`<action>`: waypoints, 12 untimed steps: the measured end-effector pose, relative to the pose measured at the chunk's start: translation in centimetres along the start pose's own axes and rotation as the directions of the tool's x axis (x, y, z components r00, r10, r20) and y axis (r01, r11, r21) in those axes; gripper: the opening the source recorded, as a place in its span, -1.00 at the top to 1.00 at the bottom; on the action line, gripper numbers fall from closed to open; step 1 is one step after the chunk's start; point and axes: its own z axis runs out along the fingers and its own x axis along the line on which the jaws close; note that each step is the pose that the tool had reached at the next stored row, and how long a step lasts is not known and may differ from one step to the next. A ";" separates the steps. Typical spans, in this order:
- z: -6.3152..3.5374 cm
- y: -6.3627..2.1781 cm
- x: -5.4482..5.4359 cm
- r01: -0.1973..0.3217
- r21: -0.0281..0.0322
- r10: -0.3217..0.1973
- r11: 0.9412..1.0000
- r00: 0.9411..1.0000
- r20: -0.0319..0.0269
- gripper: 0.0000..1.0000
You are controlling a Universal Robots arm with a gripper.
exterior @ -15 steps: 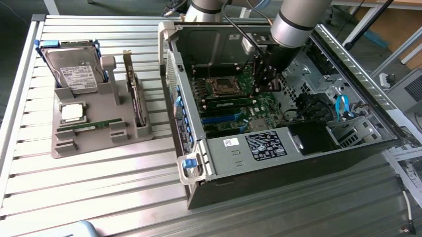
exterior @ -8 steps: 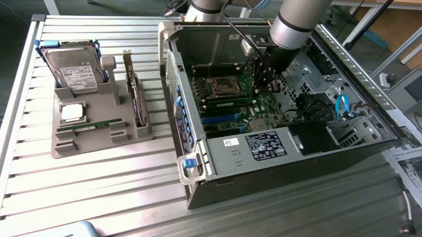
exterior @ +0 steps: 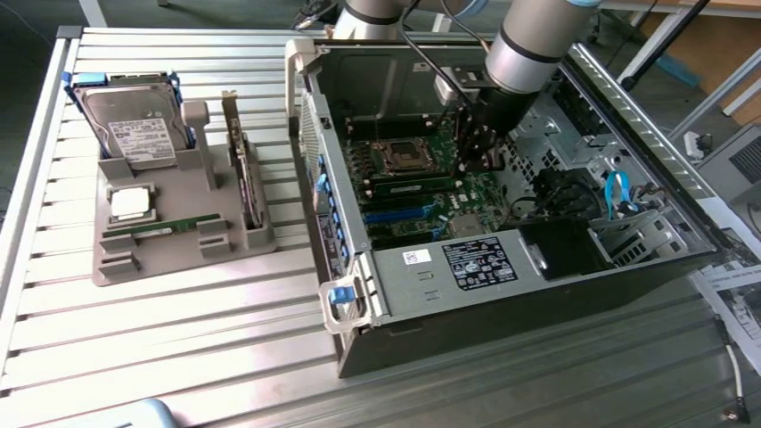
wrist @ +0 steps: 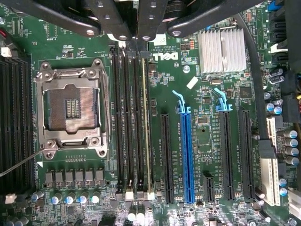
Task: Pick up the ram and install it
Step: 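Press down the ram until it locks into place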
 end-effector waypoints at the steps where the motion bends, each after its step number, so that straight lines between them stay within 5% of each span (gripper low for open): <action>1: 0.04 0.00 0.0 0.000 0.000 0.000 1.000 1.000 0.000 0.79; 12: 0.37 -0.02 0.2 0.000 0.000 0.000 1.000 1.000 0.002 0.79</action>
